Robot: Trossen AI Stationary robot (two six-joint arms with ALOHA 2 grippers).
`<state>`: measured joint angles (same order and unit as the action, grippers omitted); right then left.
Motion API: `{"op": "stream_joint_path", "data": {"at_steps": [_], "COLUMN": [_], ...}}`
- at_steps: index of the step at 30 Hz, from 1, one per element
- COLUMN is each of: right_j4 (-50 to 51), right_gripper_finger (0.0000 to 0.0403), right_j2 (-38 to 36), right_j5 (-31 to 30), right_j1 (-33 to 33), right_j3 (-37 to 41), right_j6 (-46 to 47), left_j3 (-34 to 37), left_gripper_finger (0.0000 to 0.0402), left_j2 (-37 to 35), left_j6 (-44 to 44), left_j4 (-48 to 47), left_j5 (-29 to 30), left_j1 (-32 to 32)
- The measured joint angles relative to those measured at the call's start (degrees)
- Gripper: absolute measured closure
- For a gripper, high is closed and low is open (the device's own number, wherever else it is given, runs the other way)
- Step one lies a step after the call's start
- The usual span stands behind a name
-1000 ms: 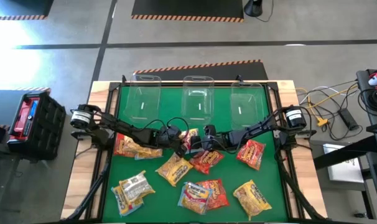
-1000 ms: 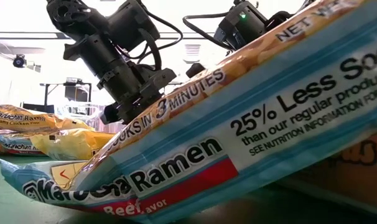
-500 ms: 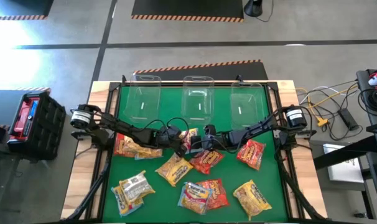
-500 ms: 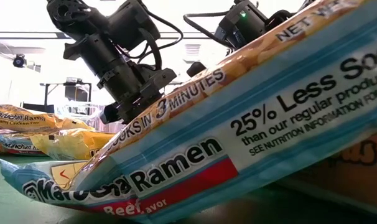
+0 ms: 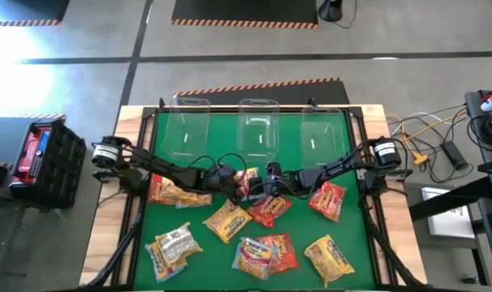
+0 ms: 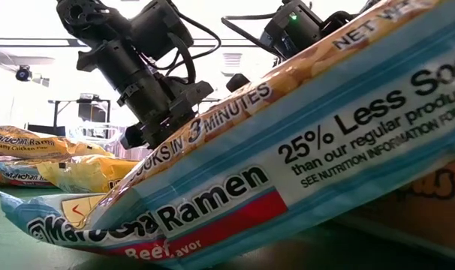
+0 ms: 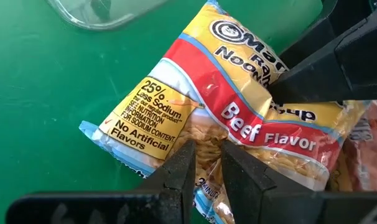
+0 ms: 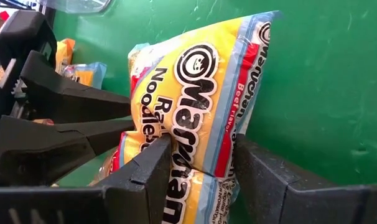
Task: Sort Maruchan noodles
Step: Put the blue noodle pack into the right transparent bin
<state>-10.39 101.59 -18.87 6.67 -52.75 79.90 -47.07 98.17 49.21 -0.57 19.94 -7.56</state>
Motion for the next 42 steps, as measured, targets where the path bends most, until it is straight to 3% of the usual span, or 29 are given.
{"op": "stream_joint_path", "data": {"at_steps": [11,19,28,37,42], "right_j4": [1.96,1.69,1.48,8.55,8.29], "right_gripper_finger": [0.0248,0.0248,0.0248,0.0247,0.0225], "right_j2": [-0.08,-0.08,-2.91,-7.92,-6.89], "right_j5": [0.17,0.1,4.51,6.05,6.91], "right_j1": [0.05,0.05,0.19,0.16,-0.15], "right_j3": [-0.15,-0.11,0.11,0.09,0.03], "right_j6": [-0.28,-1.61,-6.22,-11.25,-10.93], "left_j3": [-0.04,-0.02,-0.24,-0.26,-0.2], "left_gripper_finger": [0.0342,0.0342,0.0342,0.0342,0.0342], "left_j2": [-3.68,0.21,3.03,3.59,3.67], "left_j6": [-0.56,1.27,4.07,4.24,4.26], "left_j4": [0.77,-0.07,-0.67,-2.47,-2.48], "left_j5": [-0.93,0.38,0.78,0.7,0.7], "left_j1": [-2.76,-3.1,-4.0,-3.99,-3.99]}}
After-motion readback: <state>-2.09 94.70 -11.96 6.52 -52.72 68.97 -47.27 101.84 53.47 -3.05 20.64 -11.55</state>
